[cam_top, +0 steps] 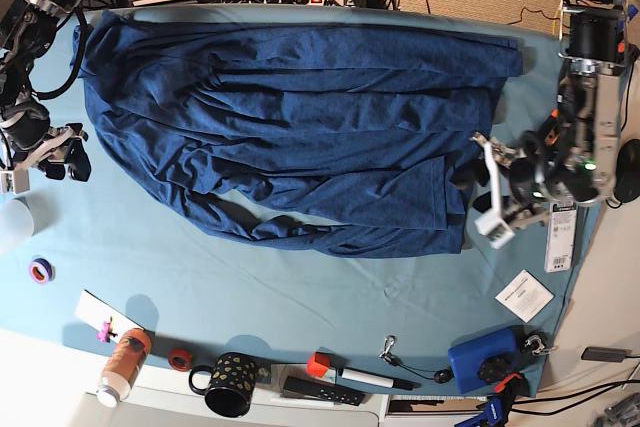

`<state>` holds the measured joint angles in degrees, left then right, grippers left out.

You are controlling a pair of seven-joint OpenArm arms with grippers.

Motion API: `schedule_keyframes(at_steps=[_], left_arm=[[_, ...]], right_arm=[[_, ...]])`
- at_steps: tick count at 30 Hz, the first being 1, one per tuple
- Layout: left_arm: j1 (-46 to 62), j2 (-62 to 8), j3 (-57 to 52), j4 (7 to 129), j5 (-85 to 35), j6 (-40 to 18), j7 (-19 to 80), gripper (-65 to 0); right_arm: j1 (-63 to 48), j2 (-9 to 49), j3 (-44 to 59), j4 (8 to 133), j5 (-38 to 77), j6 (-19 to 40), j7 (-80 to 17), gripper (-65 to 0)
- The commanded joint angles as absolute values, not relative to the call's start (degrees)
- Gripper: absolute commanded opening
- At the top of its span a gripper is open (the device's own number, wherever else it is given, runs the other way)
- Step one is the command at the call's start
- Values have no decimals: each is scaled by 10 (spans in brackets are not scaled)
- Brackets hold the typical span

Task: Layout the t-shirt on the table in an organized manner, then fold the t-shirt properly
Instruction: 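Move the left gripper down to the shirt hem and grasp it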

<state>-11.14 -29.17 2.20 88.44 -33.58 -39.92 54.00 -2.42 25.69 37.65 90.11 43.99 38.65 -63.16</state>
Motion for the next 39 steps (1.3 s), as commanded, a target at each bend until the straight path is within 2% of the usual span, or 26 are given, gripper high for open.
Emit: schedule_keyframes(at_steps=[1, 7, 11, 19, 30, 35, 39], left_arm=[[-124, -300, 33, 893, -327, -400, 518, -325], [-124, -301, 118, 893, -234, -400, 462, -325], [-124, -300, 147, 893, -211, -400, 460, -365], [-134, -300, 146, 896, -217, -400, 472, -367], [-128, -300, 146, 914, -293, -400, 510, -367], [-109, -300, 146, 914, -253, -400, 495, -368], [-97, -300, 146, 914, -186, -349, 466, -367]], right_arm=[[-18, 271, 379, 911, 449, 388, -618, -324], [-18, 271, 379, 911, 449, 390, -620, -324], [-18, 271, 379, 911, 449, 390, -616, -324], [-18, 271, 379, 911, 450, 390, -612, -324], [-18, 271, 379, 911, 452, 390, -610, -324], [-18, 271, 379, 911, 452, 390, -610, -324], [-18, 271, 379, 911, 452, 390, -610, -324]])
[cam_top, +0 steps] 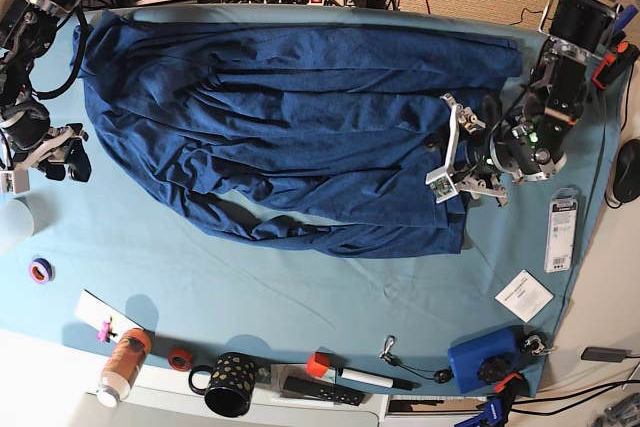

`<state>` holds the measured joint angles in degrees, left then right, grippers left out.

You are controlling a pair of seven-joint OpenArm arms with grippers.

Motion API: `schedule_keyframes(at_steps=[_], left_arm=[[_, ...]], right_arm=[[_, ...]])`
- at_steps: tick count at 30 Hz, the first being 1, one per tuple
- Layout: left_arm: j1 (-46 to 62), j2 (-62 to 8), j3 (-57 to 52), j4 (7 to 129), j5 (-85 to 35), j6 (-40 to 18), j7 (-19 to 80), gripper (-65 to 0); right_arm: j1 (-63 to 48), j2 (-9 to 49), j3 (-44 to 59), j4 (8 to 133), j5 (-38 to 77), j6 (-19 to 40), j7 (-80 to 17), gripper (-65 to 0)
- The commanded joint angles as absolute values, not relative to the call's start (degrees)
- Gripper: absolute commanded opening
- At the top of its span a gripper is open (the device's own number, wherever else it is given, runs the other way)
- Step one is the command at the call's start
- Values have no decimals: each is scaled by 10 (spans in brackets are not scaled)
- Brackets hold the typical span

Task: Layout the t-shirt on the table in an organized manner, then fold the t-shirt properly
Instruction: 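Move the left gripper down to the shirt hem and grasp it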

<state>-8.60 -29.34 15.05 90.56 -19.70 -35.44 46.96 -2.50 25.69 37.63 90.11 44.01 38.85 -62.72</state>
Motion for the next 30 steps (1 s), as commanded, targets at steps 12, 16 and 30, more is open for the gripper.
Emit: schedule_keyframes(at_steps=[12, 16, 30], left_arm=[[-114, -300, 146, 914, -182, -310, 461, -515], [-118, -300, 146, 915, -191, -311, 464, -515], [-118, -300, 146, 915, -240, -333, 491, -430]], right_arm=[[-18, 271, 379, 911, 452, 390, -610, -324], [-18, 271, 379, 911, 452, 390, -609, -324], [-18, 271, 379, 911, 452, 390, -608, -324]])
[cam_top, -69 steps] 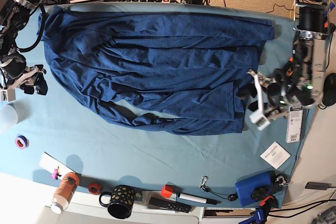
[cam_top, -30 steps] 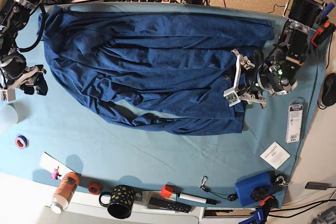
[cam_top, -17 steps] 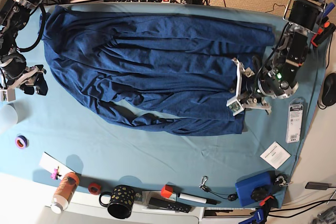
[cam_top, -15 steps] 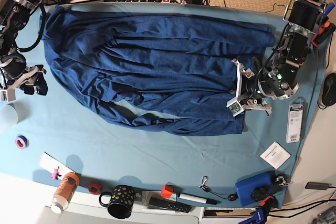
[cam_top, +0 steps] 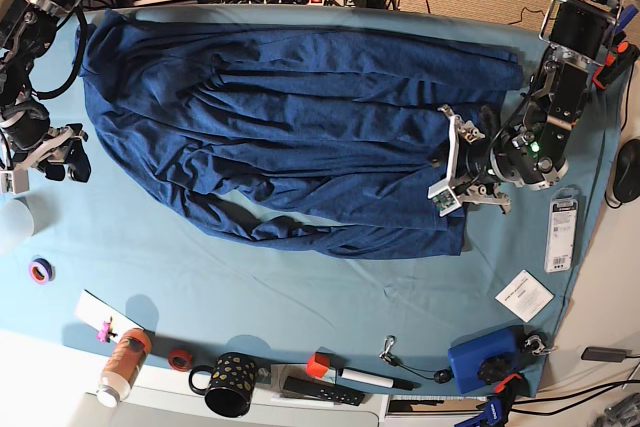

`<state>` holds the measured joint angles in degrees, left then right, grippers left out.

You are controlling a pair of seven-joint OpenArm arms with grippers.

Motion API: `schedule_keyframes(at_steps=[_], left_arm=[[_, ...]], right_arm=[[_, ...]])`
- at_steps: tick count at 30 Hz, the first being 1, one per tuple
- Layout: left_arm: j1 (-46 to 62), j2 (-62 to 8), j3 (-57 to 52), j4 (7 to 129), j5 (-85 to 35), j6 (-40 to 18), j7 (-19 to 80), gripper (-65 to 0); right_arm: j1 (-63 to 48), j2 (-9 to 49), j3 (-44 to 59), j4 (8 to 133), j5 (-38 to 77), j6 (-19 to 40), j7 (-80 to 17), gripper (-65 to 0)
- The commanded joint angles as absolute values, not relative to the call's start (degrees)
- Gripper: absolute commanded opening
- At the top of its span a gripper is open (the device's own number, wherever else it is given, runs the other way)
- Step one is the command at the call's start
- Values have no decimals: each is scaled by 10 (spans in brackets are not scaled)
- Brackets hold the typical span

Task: Layout the t-shirt on the table in an organized manner, then fold the t-shirt properly
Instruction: 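Move the left gripper down to the shirt hem and grasp it, then move the right gripper to the hem's other end and grasp it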

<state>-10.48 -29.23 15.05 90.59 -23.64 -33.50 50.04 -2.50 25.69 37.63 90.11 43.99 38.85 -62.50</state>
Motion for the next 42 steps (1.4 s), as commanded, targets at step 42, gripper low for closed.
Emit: schedule_keyframes(at_steps=[42], left_arm=[[-133, -284, 146, 915, -232, -323, 488, -650]], right_arm=[[-17, 216, 379, 911, 452, 394, -599, -324]])
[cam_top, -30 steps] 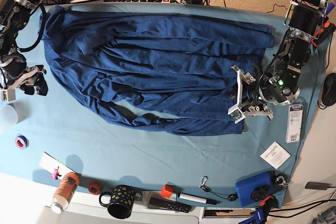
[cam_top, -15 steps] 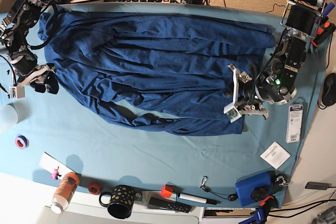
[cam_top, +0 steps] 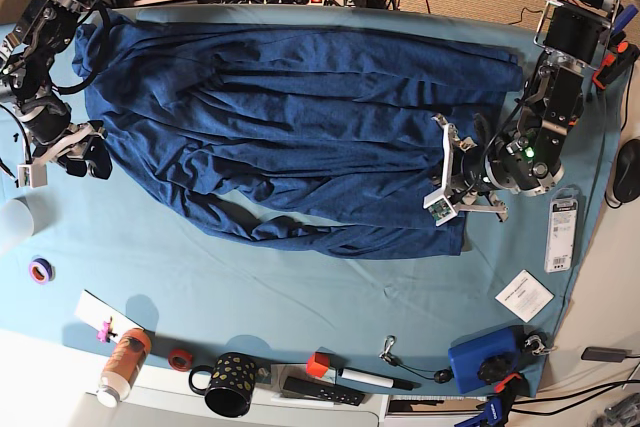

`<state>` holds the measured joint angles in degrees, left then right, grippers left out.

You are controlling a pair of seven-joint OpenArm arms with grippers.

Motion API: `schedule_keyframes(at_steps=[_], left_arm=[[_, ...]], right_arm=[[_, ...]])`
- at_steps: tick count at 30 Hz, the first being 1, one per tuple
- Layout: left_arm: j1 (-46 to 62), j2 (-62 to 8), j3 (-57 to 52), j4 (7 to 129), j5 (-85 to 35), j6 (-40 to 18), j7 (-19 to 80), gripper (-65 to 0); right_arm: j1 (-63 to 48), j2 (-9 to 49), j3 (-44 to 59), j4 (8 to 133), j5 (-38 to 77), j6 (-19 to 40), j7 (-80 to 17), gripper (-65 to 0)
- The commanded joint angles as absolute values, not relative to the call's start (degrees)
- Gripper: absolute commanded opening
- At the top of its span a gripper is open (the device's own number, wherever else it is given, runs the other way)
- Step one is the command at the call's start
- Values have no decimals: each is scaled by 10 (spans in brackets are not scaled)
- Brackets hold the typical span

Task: Layout the t-shirt on the table in an organized manner, then fold the t-shirt properly
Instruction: 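Move the right gripper to the hem's other end and grasp it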

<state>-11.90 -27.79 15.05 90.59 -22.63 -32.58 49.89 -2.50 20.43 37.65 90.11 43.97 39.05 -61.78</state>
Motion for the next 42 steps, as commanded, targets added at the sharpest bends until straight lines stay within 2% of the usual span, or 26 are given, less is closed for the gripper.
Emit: schedule_keyframes(at_steps=[1, 12, 21, 27, 29, 32, 36, 42], left_arm=[[-135, -284, 146, 915, -231, -318, 487, -650], [-180, -284, 132, 915, -186, -233, 475, -650], [-186, -284, 132, 915, -185, -233, 475, -650], [-186, -282, 132, 915, -180, -233, 475, -650], [-186, -276, 132, 915, -180, -233, 475, -650], [-185, -258, 132, 915, -180, -233, 476, -650], [-181, -235, 132, 915, -179, -234, 476, -650], [-178, -225, 132, 915, -175, -233, 476, -650]], right_arm=[[-17, 216, 379, 911, 452, 394, -597, -324], [3, 216, 379, 911, 449, 395, -581, -324], [40, 217, 379, 911, 449, 400, -584, -324], [38, 241, 334, 911, 447, 400, -661, -323], [37, 246, 312, 911, 425, 400, -655, -312], [36, 248, 283, 910, 383, 400, -636, -252], [36, 248, 261, 910, 319, 400, -600, -252], [37, 248, 255, 893, 301, 400, -562, -252]])
